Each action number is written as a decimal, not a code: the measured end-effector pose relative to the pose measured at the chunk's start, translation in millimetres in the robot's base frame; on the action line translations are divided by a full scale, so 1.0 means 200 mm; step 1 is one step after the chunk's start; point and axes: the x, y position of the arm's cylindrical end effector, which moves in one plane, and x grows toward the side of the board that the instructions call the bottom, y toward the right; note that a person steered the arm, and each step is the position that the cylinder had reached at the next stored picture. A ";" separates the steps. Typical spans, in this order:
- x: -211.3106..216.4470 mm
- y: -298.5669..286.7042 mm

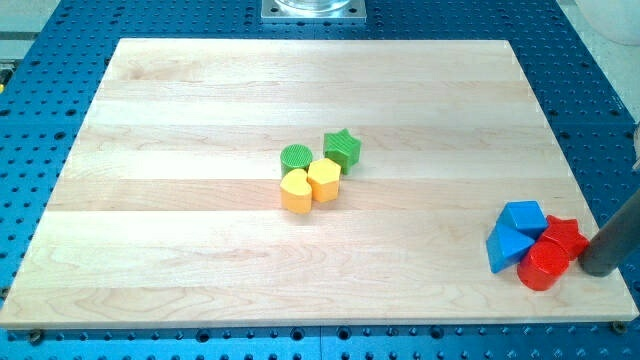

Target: Place the red star along with the cube right to the group of blocks

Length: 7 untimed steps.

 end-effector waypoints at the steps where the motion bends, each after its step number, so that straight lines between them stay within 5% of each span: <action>1: -0.09 -0.01; 7: -0.09 -0.46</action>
